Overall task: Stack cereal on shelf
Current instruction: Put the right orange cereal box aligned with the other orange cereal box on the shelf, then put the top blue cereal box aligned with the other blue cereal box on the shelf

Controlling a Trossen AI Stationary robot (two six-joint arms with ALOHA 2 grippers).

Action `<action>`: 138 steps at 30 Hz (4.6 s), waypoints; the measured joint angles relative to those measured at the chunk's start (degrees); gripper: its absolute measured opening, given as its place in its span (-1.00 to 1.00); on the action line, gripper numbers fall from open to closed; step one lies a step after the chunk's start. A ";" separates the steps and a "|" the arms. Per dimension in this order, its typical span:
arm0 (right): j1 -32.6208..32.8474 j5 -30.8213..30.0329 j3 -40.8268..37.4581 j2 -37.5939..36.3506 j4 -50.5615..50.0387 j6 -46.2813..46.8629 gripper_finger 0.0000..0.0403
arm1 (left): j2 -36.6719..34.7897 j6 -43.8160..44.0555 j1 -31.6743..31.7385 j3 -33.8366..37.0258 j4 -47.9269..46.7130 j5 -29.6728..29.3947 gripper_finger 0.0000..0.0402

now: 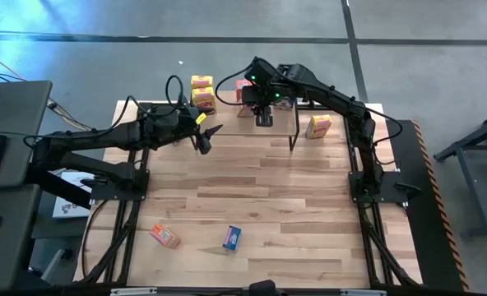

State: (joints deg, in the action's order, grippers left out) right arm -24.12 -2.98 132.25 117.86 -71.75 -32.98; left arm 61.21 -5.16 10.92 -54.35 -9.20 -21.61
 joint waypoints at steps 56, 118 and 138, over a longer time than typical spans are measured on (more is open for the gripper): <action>-0.29 -5.54 0.00 -1.29 3.48 -2.48 0.08 | 0.00 0.00 -0.02 0.00 -0.01 0.00 0.39; 8.38 7.01 1.88 -22.53 -18.27 17.99 0.08 | -6.52 9.94 -0.48 0.00 -14.51 -6.35 0.39; 9.29 2.11 1.88 -22.51 -18.27 21.62 0.08 | -13.86 28.96 10.69 0.00 -48.64 -16.65 0.39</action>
State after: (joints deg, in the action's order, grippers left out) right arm -14.83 -0.87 134.13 95.35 -90.02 -11.35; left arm 47.35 23.79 21.61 -54.35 -57.84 -38.25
